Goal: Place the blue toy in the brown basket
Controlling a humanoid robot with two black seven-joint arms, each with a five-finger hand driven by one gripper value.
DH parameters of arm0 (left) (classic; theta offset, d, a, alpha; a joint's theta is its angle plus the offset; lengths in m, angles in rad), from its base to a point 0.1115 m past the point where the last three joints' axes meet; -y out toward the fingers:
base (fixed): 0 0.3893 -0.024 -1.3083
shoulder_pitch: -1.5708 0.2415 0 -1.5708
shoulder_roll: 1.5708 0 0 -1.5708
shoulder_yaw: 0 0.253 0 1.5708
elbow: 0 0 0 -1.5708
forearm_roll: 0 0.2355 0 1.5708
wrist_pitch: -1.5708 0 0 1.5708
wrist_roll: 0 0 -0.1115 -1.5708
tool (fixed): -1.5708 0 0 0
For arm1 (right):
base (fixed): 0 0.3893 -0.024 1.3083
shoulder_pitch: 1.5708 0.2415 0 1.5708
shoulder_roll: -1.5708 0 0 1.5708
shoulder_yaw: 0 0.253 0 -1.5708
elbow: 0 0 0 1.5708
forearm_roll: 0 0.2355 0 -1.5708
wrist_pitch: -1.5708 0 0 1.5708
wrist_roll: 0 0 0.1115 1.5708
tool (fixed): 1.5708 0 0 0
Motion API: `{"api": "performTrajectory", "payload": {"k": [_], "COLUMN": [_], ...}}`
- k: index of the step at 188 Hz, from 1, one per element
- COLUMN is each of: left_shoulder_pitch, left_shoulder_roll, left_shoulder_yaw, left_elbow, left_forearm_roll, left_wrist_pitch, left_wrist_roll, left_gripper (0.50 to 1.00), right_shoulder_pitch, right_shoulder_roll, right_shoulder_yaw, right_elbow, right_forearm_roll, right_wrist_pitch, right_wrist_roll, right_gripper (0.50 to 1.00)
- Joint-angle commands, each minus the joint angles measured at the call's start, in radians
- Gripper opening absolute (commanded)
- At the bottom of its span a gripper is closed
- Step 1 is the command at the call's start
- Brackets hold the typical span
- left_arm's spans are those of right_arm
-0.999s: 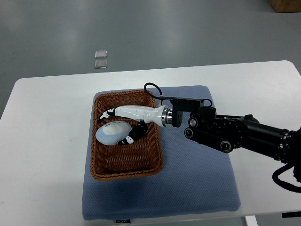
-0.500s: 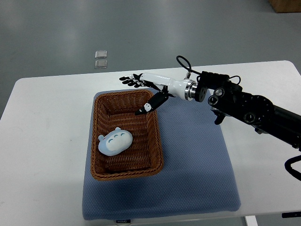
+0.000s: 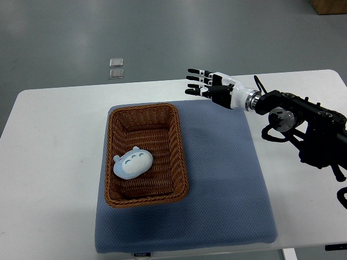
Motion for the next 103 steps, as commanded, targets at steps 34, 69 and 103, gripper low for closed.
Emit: {"api": "performTrajectory", "payload": {"k": [34, 69, 103], "left_shoulder_pitch": [0.001, 0.001, -0.001], "left_shoulder_roll": [0.000, 0.000, 0.000], "left_shoulder_yaw": [0.000, 0.000, 0.000], "left_elbow": [-0.001, 0.001, -0.001], "left_forearm_roll": [0.000, 0.000, 0.000], "left_wrist_pitch": [0.000, 0.000, 0.000], "left_wrist_roll": [0.000, 0.000, 0.000], "left_gripper": [1.000, 1.000, 1.000], "right_shoulder_pitch": [-0.026, -0.028, -0.034], "right_shoulder_roll": [-0.004, -0.006, -0.009], "right_shoulder_yaw": [0.002, 0.002, 0.002], "right_elbow": [-0.051, -0.051, -0.051], "right_forearm_roll": [0.105, 0.108, 0.103], "right_wrist_pitch": [-0.001, 0.008, 0.009], "right_wrist_roll": [0.003, 0.004, 0.004], "right_gripper": [0.917, 0.917, 0.919]}}
